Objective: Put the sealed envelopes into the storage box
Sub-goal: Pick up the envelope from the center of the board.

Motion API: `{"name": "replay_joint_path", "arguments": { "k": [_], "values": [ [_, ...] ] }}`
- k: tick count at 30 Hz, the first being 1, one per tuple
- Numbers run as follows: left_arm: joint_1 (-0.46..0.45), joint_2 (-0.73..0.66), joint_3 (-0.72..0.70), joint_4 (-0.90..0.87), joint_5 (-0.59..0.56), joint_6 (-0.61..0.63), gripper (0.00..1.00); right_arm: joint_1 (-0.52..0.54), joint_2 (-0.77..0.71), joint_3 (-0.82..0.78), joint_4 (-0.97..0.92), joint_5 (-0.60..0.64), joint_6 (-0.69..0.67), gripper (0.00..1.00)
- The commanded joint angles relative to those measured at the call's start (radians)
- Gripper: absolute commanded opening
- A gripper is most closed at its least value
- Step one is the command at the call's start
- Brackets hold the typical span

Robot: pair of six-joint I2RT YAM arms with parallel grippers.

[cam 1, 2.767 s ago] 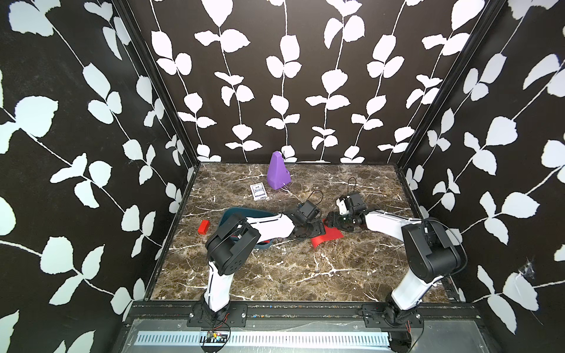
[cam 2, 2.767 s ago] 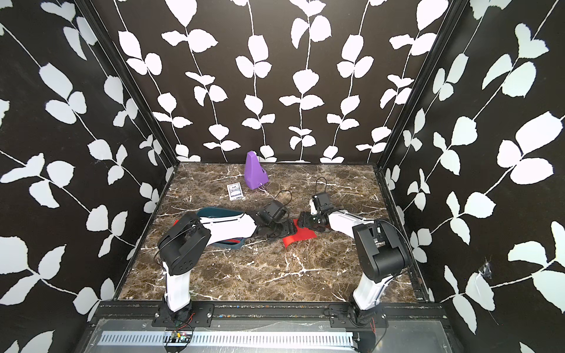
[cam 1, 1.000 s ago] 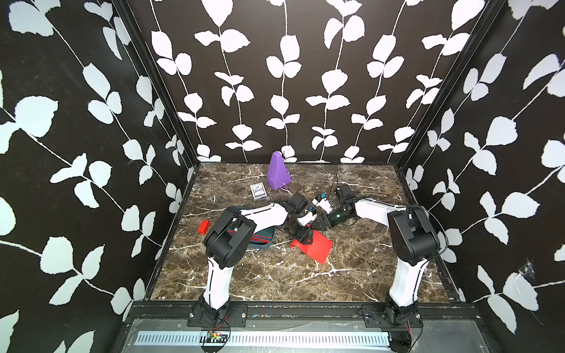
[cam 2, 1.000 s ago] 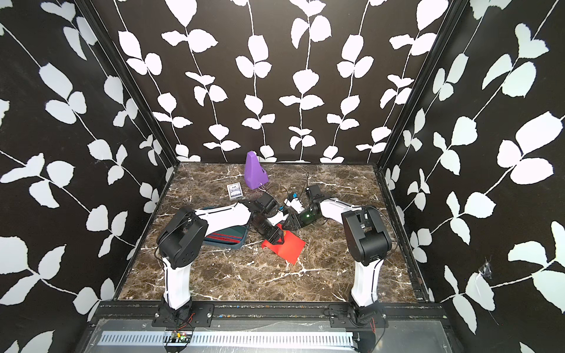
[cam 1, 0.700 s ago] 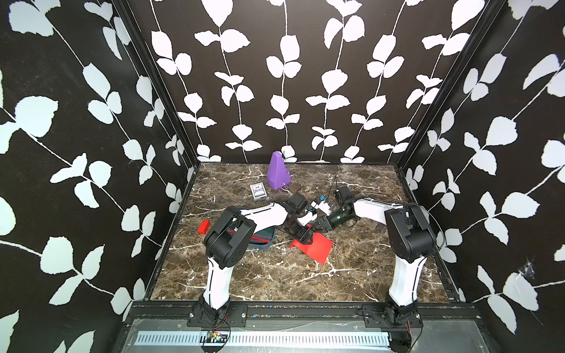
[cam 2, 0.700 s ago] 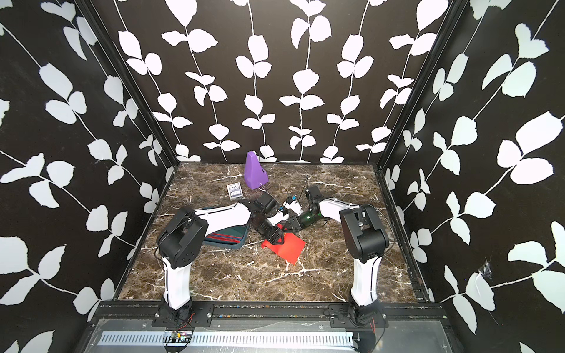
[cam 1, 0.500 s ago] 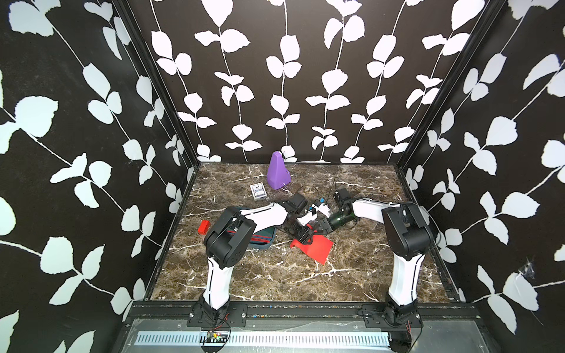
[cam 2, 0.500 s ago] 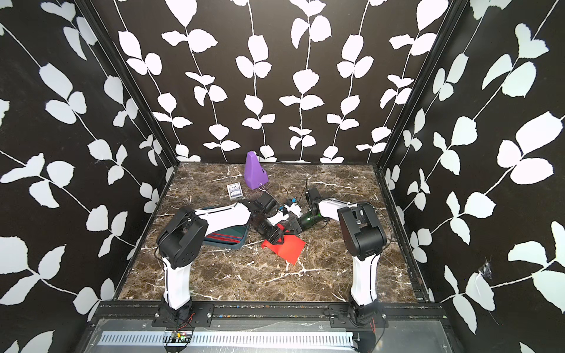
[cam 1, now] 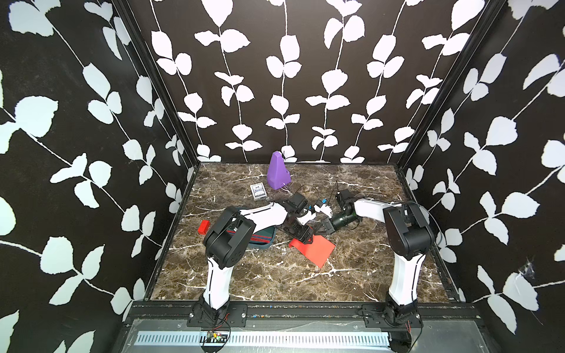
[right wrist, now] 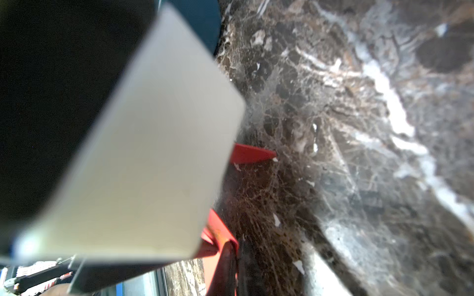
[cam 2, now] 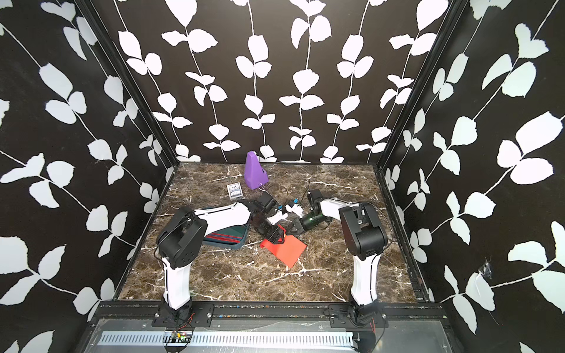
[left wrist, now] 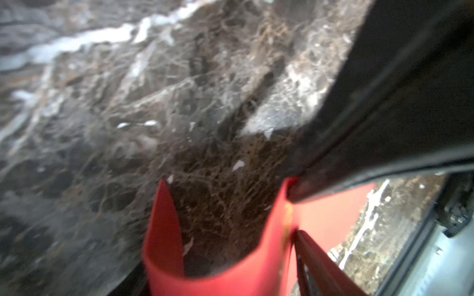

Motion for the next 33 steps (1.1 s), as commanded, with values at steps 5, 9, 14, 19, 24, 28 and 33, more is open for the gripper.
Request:
{"name": "replay_joint_path", "arguments": {
  "k": [5, 9, 14, 19, 24, 28, 33],
  "values": [
    [0.029, -0.134, 0.161, -0.032, -0.144, -0.166, 0.78, -0.002, -0.126, -0.062, -0.047, 0.088, 0.137, 0.00],
    [0.063, -0.161, 0.240, -0.075, -0.188, -0.286, 0.78, -0.005, -0.179, -0.064, -0.105, 0.198, 0.203, 0.00],
    [0.069, -0.179, 0.328, -0.265, -0.378, -0.461, 0.77, -0.004, -0.277, -0.092, -0.077, 0.296, 0.361, 0.00],
    [0.069, -0.261, 0.265, -0.313, -0.474, -0.620, 0.75, 0.003, -0.365, -0.154, 0.073, 0.440, 0.691, 0.00],
    [-0.013, -0.357, 0.218, -0.345, -0.603, -0.654, 0.74, 0.077, -0.550, -0.262, 0.279, 0.716, 1.104, 0.00],
    [-0.111, -0.411, 0.195, -0.316, -0.635, -0.478, 0.76, 0.179, -0.663, -0.276, 0.272, 0.994, 1.334, 0.00],
    [-0.181, -0.572, -0.057, -0.041, -0.481, -0.160, 0.74, 0.201, -0.713, -0.273, 0.213, 1.149, 1.481, 0.01]
  ]
}}
